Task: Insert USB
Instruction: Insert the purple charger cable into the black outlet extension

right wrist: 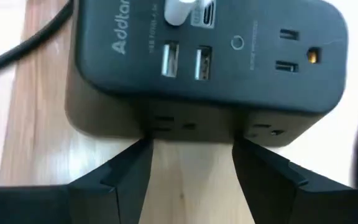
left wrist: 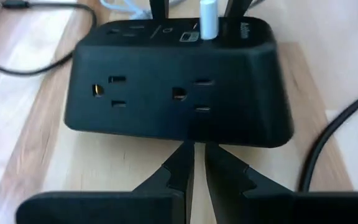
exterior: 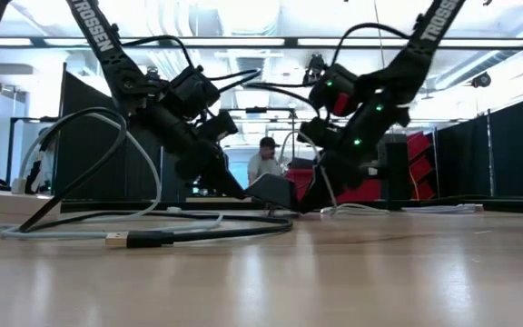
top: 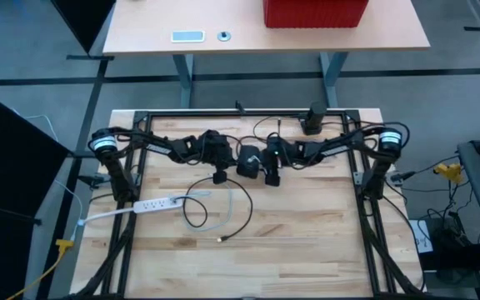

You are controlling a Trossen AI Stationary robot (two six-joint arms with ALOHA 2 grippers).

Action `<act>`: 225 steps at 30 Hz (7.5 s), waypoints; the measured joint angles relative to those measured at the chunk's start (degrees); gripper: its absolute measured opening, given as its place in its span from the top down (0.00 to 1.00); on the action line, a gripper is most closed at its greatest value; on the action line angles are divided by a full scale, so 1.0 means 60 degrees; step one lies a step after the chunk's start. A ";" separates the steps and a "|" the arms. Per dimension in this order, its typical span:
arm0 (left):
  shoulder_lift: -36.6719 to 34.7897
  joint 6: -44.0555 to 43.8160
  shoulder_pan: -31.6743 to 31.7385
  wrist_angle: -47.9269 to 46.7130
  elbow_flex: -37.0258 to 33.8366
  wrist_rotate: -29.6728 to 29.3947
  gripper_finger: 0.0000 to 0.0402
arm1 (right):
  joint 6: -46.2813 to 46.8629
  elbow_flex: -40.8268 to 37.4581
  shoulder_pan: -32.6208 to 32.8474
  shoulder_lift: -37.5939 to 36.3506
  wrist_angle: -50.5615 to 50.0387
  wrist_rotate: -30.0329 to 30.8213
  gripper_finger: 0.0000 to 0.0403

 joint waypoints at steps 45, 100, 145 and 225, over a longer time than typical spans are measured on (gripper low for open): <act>-0.0029 0.0151 0.0062 -0.0791 0.0000 -0.0087 0.93 | -0.2920 0.0977 -0.0481 -0.1632 -0.3702 0.2075 0.36; -0.1676 -0.0694 -0.0012 -0.0837 0.0011 0.0408 0.93 | 0.6578 -0.1453 0.0472 -0.2833 -0.8592 0.3050 1.00; -0.3366 -0.3298 -0.3327 0.0757 0.0015 -0.1606 0.93 | 0.6098 -0.1609 0.1844 -0.3371 -1.0377 0.1664 0.76; 0.2161 0.5404 -0.5803 0.1734 0.5872 -0.3515 0.93 | 0.0711 0.3241 0.2740 -0.4030 -1.0578 -0.7515 0.97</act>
